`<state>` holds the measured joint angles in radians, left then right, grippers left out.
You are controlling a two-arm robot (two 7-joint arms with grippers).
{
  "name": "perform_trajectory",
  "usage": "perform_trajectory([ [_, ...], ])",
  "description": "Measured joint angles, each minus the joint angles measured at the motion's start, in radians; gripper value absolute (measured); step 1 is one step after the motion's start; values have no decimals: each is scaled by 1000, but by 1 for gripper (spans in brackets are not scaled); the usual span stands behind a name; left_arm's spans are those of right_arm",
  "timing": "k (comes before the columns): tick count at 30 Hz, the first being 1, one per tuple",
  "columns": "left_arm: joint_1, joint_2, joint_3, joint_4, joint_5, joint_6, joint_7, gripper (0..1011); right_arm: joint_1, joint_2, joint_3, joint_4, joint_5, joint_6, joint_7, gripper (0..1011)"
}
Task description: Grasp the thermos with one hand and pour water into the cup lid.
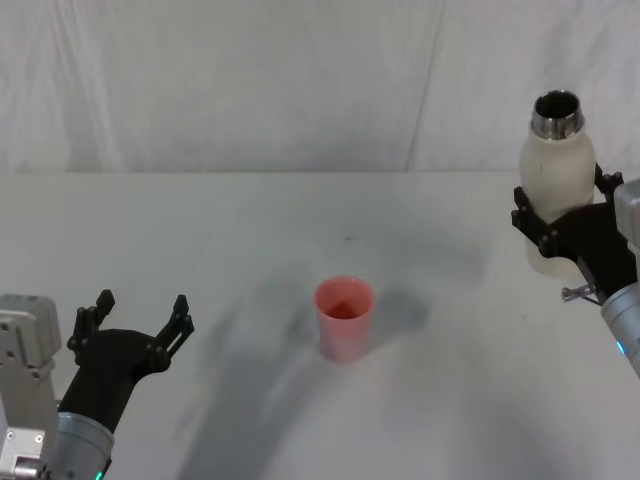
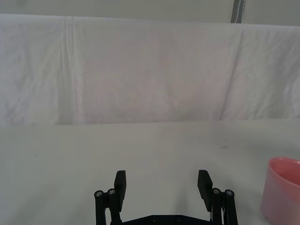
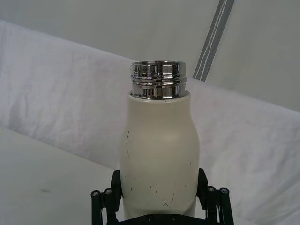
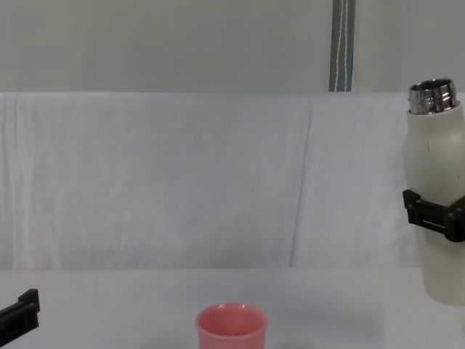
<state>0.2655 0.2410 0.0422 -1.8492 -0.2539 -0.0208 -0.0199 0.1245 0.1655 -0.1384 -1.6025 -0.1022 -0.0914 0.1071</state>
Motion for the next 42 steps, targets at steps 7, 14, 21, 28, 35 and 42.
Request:
perform_trajectory([
  [7, 0, 0, 0, 0, 0, 0, 0, 1001, 0, -1, 0, 0, 2, 0, 0, 951],
  [14, 0, 0, 0, 0, 0, 0, 0, 1001, 0, -1, 1, 2, 5, -1, 0, 951],
  [21, 0, 0, 0, 0, 0, 0, 0, 1001, -1, -2, 1, 2, 6, -1, 0, 951],
  [28, 0, 0, 0, 0, 0, 0, 0, 1001, -1, -2, 1, 3, 7, -1, 0, 951],
  [35, 0, 0, 0, 0, 0, 0, 0, 1001, -1, -1, 1, 3, 7, -1, 1, 951],
  [42, 0, 0, 0, 0, 0, 0, 0, 1001, 14, 27, -6, -4, -12, -6, 32, 951],
])
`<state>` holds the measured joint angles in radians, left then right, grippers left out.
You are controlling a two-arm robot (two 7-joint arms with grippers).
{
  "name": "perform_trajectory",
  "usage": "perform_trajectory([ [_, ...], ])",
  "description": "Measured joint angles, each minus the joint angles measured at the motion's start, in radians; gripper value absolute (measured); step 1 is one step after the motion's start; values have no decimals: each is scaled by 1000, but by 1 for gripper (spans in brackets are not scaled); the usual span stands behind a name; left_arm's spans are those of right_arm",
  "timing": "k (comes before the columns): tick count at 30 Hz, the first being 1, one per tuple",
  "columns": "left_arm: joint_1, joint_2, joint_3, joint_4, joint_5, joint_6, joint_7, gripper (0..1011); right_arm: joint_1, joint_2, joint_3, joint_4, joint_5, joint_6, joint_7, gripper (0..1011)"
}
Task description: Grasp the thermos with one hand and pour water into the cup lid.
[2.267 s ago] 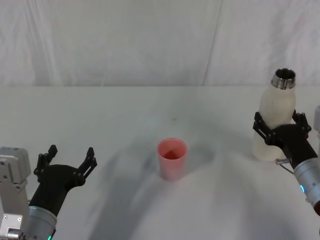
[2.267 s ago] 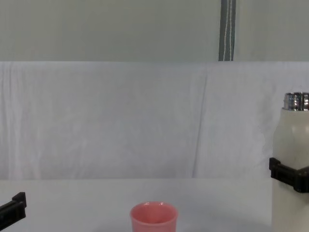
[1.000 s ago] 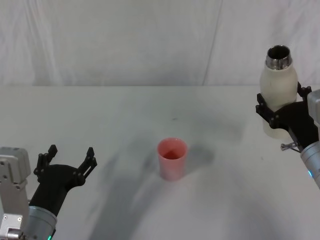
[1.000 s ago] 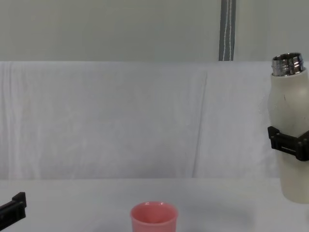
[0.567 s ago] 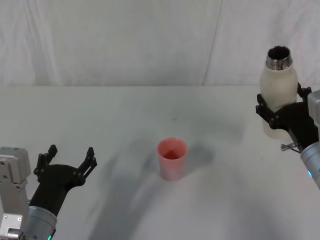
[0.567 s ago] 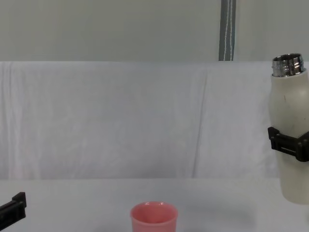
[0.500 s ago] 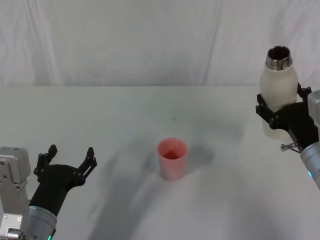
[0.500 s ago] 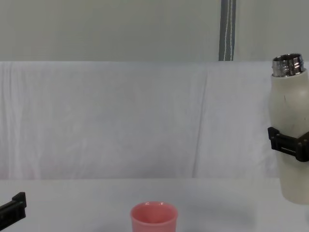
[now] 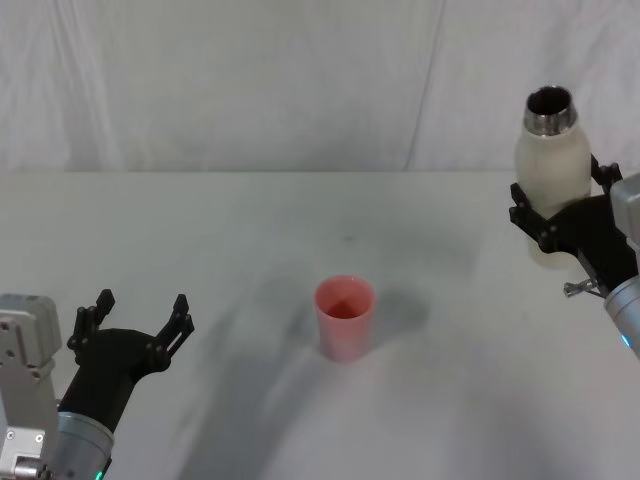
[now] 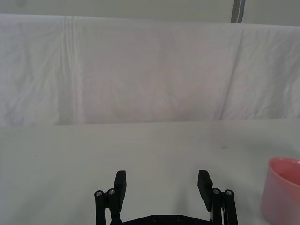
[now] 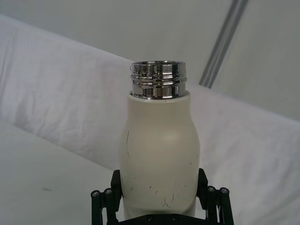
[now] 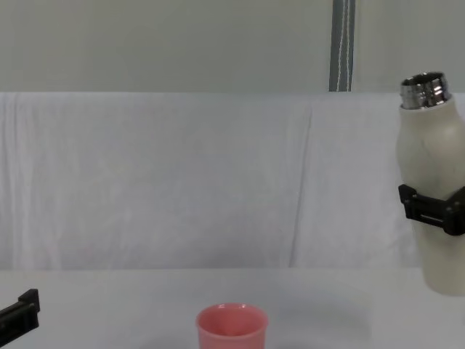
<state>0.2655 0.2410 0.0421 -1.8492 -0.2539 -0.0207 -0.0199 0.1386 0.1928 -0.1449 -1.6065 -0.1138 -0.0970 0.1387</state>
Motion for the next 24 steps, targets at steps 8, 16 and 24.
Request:
perform_trajectory([
  [8, 0, 0, 0, 0, 0, 0, 0, 1001, 21, 54, -47, -23, -112, 0, 7, 951],
  [16, 0, 0, 0, 0, 0, 0, 0, 1001, 31, 86, -92, -40, -208, 14, 7, 951],
  [24, 0, 0, 0, 0, 0, 0, 0, 1001, 40, 107, -134, -40, -282, 25, 7, 951],
])
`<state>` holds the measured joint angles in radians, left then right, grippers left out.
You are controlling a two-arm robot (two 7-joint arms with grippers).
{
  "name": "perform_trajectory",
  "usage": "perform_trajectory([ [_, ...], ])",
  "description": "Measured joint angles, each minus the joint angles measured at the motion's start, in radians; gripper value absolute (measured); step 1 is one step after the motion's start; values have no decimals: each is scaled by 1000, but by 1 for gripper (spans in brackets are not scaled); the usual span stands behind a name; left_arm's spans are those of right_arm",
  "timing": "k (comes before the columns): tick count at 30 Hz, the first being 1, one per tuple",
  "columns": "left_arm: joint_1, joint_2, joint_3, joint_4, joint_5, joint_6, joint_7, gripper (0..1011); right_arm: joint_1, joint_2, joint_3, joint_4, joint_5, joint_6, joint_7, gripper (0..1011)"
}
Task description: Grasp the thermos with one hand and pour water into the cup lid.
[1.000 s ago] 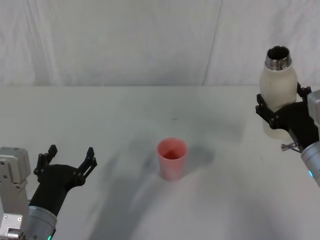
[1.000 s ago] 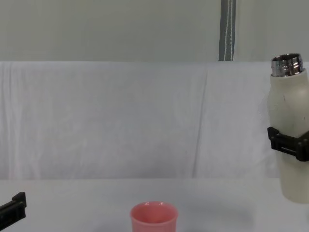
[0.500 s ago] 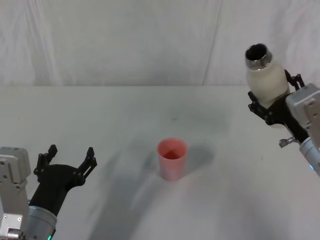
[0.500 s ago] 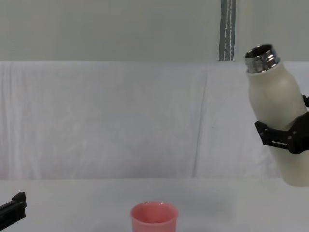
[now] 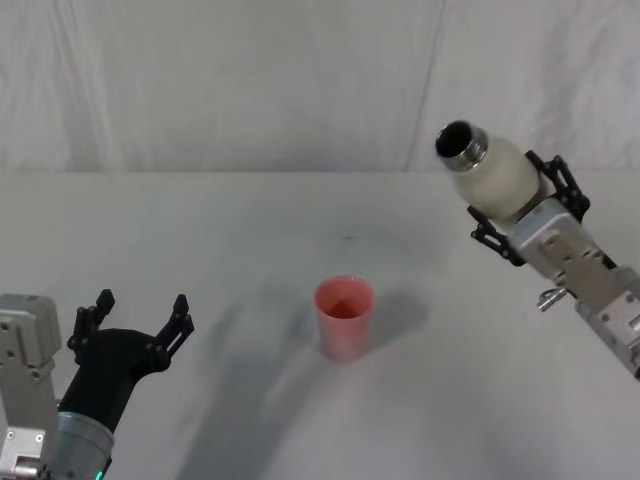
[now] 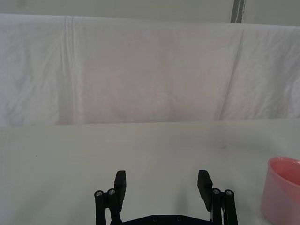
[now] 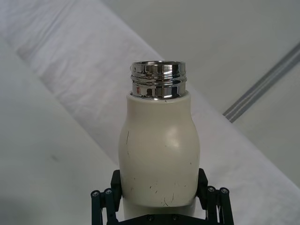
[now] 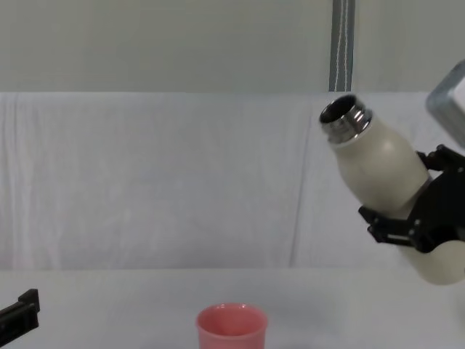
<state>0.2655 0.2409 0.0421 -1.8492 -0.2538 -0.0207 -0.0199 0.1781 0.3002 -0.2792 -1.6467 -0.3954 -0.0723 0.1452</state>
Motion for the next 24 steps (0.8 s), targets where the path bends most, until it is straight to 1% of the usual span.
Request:
perform_trajectory([
  [3, 0, 0, 0, 0, 0, 0, 0, 1001, 4, 9, -21, 7, -36, -1, -3, 951],
  [6, 0, 0, 0, 0, 0, 0, 0, 1001, 12, 22, -49, 14, -88, -1, -9, 951],
  [8, 0, 0, 0, 0, 0, 0, 0, 1001, 14, 27, -63, 17, -111, 0, -12, 951],
  [9, 0, 0, 0, 0, 0, 0, 0, 1001, 16, 31, -75, 18, -133, 1, -16, 951],
  [11, 0, 0, 0, 0, 0, 0, 0, 1001, 16, 33, -86, 20, -150, 4, -19, 951],
  [17, 0, 0, 0, 0, 0, 0, 0, 1001, 26, 48, -138, 29, -241, 23, -30, 951],
  [20, 0, 0, 0, 0, 0, 0, 0, 1001, 29, 51, -159, 34, -273, 32, -33, 951],
  [24, 0, 0, 0, 0, 0, 0, 0, 1001, 33, 53, -174, 41, -296, 38, -36, 951],
])
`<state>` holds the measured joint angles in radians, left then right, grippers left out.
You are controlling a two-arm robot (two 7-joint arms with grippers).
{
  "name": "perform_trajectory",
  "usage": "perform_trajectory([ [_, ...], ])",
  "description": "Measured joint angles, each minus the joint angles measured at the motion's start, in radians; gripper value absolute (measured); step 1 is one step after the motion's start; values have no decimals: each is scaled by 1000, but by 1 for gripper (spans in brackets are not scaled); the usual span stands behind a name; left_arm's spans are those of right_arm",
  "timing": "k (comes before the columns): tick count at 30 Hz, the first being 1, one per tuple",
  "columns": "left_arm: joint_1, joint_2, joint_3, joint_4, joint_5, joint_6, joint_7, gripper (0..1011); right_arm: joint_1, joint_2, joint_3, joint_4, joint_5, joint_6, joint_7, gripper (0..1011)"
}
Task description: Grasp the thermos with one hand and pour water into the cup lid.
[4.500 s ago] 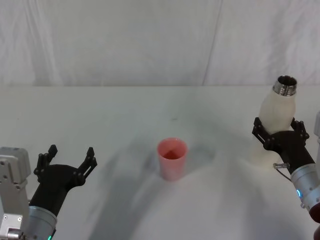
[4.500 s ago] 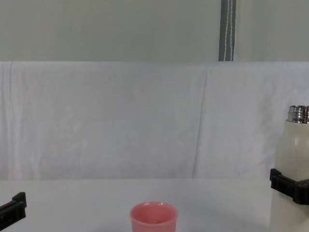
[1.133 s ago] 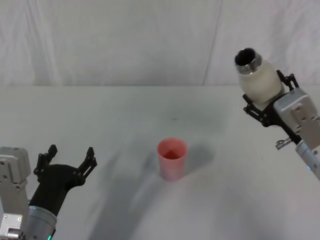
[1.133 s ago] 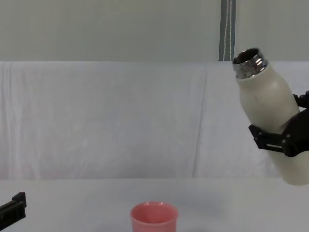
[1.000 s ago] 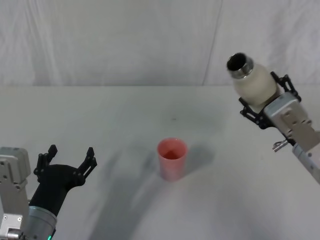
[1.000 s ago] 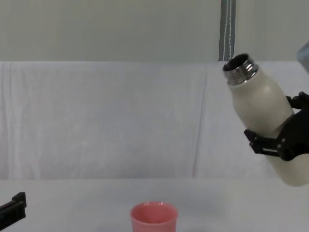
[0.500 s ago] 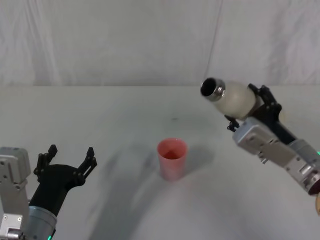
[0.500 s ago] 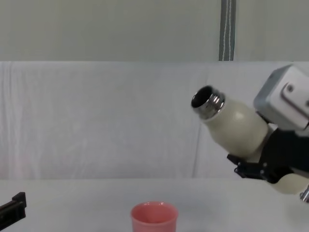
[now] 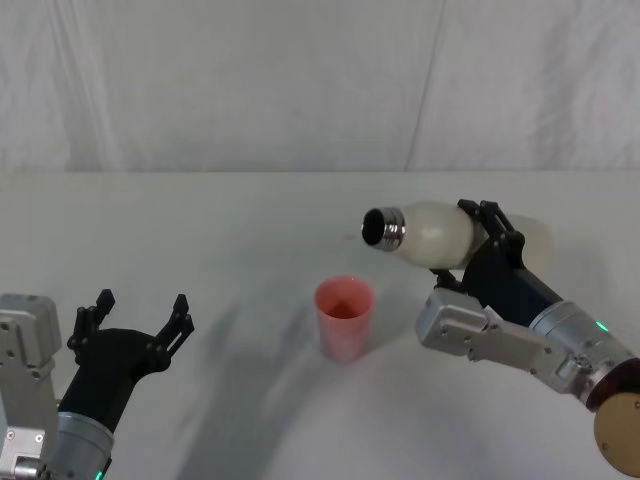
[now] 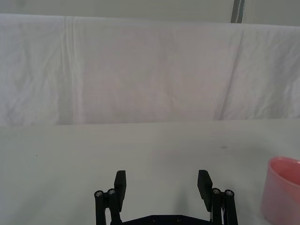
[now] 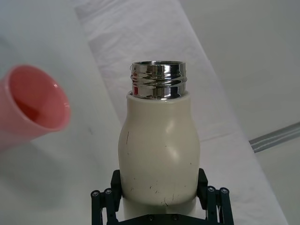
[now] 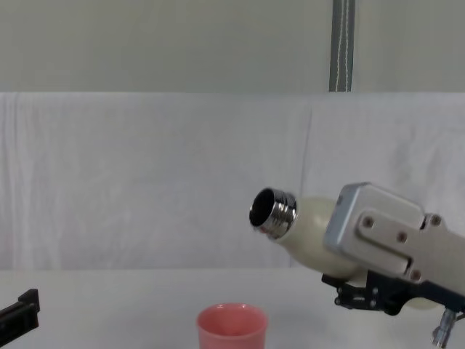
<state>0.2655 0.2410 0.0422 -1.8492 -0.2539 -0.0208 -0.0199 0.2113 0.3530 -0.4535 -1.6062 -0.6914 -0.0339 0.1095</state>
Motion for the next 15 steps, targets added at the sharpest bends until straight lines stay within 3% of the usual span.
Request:
perform_trajectory([
  [15, 0, 0, 0, 0, 0, 0, 0, 1001, 14, 21, -61, 29, -108, 32, -12, 951],
])
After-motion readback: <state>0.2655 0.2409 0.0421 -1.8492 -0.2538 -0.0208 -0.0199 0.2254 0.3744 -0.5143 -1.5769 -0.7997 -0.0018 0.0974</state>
